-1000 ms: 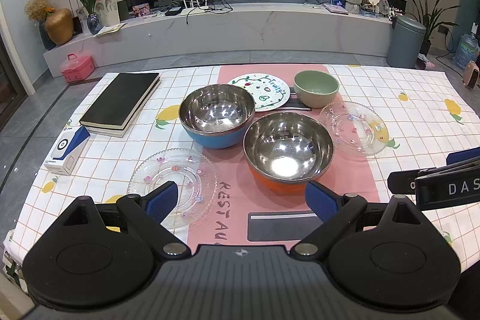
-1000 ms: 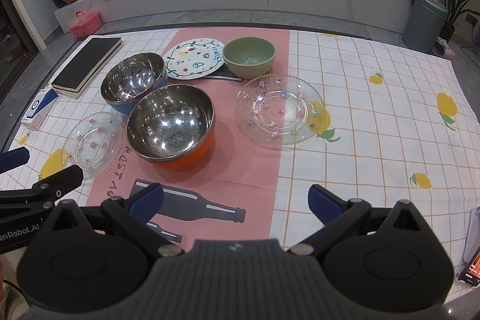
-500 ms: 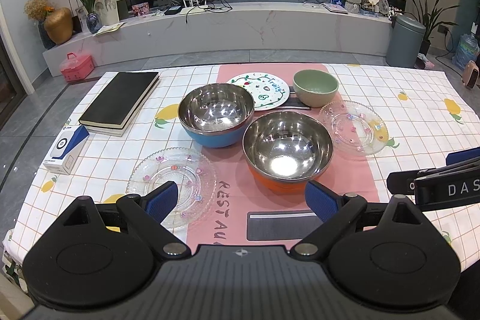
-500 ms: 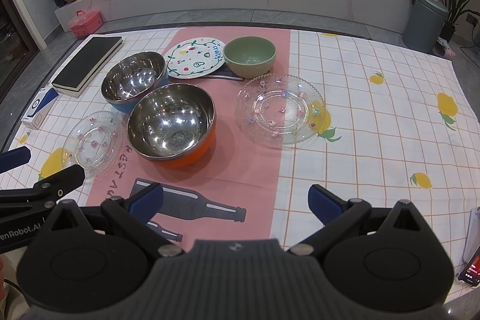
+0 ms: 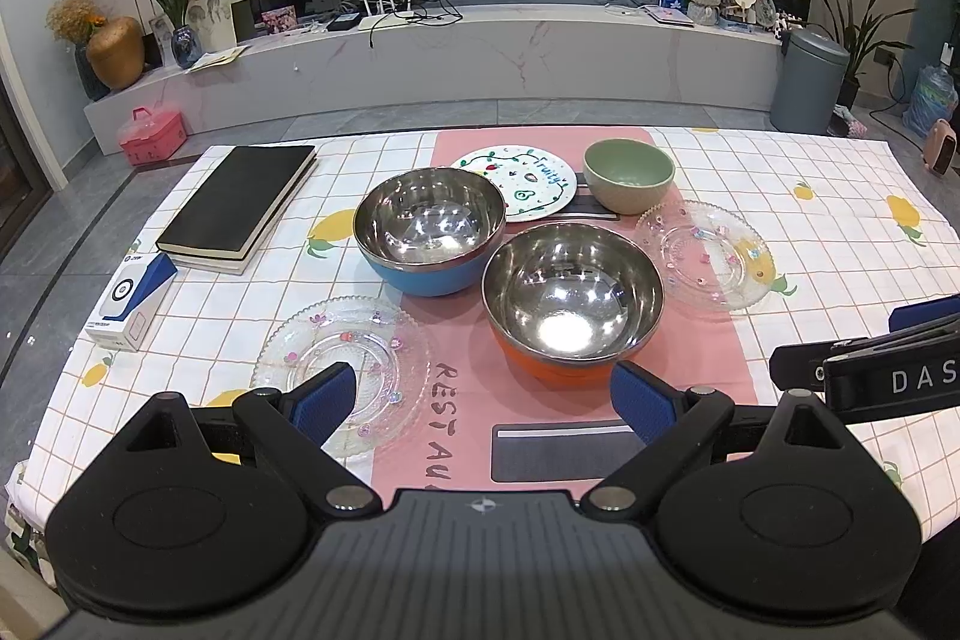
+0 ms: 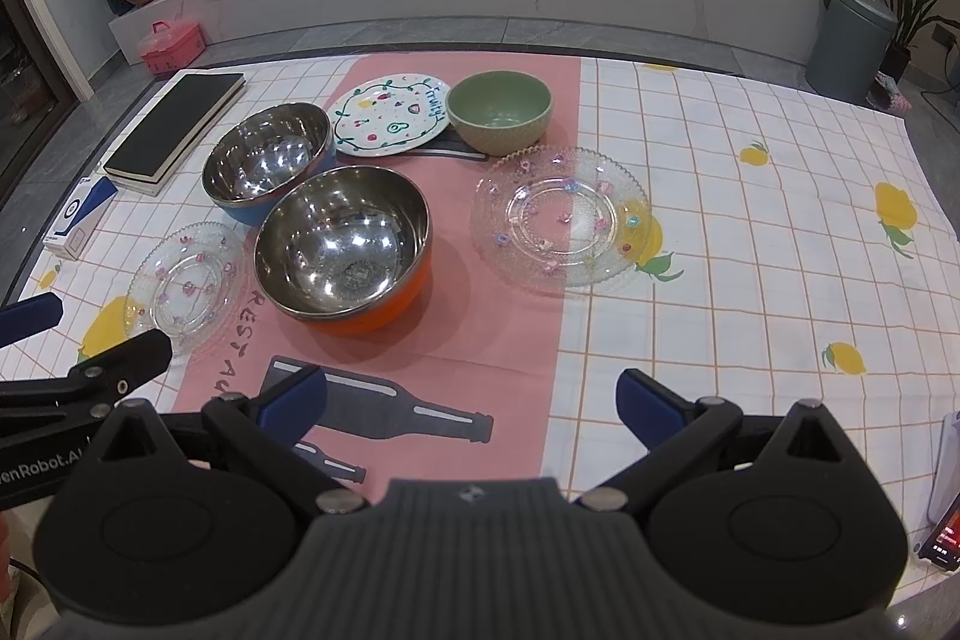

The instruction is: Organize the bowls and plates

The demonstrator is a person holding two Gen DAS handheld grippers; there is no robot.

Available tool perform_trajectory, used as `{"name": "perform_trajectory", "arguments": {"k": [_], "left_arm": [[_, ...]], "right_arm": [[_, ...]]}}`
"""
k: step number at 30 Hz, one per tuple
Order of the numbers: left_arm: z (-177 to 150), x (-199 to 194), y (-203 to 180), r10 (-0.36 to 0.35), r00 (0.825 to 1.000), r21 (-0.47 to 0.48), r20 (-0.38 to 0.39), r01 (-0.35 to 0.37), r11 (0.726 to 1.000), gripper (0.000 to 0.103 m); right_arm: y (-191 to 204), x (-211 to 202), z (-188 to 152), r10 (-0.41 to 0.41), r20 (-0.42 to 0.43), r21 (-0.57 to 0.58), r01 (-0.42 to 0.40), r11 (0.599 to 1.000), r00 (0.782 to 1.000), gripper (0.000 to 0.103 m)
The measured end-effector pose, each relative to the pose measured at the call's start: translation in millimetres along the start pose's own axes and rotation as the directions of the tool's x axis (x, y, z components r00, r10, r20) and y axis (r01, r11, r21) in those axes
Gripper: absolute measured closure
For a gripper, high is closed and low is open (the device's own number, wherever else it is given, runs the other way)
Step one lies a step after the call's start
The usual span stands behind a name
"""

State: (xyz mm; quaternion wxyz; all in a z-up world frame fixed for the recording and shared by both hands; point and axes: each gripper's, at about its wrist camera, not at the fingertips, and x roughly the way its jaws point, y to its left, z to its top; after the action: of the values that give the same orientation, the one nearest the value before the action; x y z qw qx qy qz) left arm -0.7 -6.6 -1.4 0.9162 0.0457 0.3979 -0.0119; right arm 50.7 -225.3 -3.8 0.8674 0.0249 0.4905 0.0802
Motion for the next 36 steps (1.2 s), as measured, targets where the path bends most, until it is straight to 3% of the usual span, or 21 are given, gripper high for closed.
{"name": "perform_trajectory", "arguments": {"k": [36], "left_arm": [[0.5,0.3,-2.4,-0.007,1.0,0.008,0.0,0.007,1.0,0.0]], "right_arm": [[1.3,1.8,-1.2,0.002,-0.001,-0.007,-0.002,1.0,1.0,0.003]]}}
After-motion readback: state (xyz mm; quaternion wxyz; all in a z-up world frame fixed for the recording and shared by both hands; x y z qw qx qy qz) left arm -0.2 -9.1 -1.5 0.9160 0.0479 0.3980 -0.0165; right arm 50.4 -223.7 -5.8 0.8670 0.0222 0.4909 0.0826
